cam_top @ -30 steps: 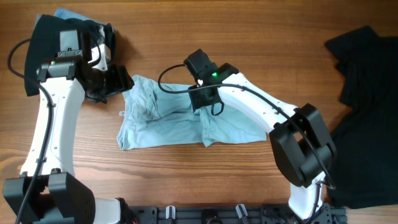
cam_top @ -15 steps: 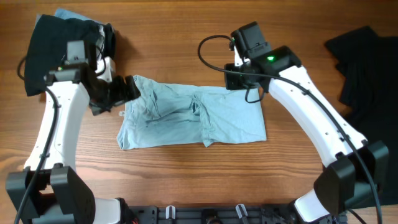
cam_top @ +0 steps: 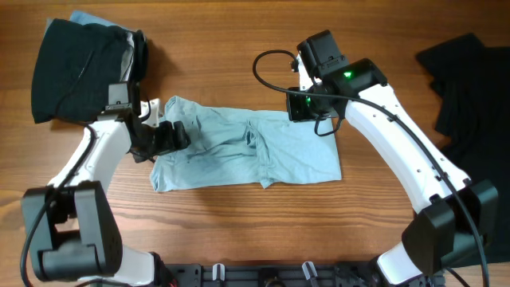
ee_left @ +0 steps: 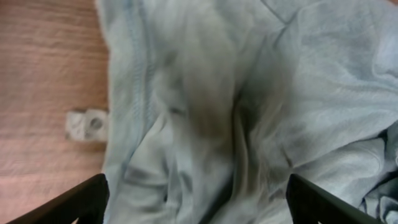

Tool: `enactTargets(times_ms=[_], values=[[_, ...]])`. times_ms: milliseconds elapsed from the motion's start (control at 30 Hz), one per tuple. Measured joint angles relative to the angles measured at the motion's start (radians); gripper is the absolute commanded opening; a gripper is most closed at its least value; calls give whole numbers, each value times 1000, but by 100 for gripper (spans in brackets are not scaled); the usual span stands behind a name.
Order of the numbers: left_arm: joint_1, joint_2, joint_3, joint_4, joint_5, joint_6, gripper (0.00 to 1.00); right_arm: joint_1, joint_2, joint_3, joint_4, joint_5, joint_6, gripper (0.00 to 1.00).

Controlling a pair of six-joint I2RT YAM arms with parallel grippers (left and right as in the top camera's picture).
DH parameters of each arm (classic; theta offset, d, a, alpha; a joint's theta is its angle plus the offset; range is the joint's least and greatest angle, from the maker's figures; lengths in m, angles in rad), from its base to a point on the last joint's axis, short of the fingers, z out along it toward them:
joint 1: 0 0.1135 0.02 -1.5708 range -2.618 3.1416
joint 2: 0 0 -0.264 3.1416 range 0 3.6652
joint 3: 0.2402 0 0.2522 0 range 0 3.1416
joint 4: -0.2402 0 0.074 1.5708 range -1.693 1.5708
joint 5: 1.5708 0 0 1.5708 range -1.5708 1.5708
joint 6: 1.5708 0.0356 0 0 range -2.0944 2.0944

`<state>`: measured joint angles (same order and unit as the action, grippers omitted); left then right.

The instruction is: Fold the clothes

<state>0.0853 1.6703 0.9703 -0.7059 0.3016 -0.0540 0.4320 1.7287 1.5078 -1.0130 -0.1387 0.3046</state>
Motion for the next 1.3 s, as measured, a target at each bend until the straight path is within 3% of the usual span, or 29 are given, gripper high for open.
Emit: enactTargets(times_ms=[267,367,700,800,933,1033,1200,1300], values=[[0,92,11,55,26,46,91,0,0,0,-5,-1,-19,22],[0,105,23,48,31,47,86,0,0,0,-5,-3,-22,22],[6,140,42,81,62,67,51,0,0,0,-9,-3,-22,22],[5,151,41,97,101,92,33,0,0,0,-9,-3,-22,22],[-10,168,35,100,149,122,21,0,0,0,-9,-3,-22,22],[-28,177,31,97,177,130,4,0,0,0,-9,-3,-22,22],[-51,185,26,69,201,140,4,0,0,0,-9,-3,-22,21],[-46,185,30,-30,195,132,4,0,0,0,-14,-3,-22,21]])
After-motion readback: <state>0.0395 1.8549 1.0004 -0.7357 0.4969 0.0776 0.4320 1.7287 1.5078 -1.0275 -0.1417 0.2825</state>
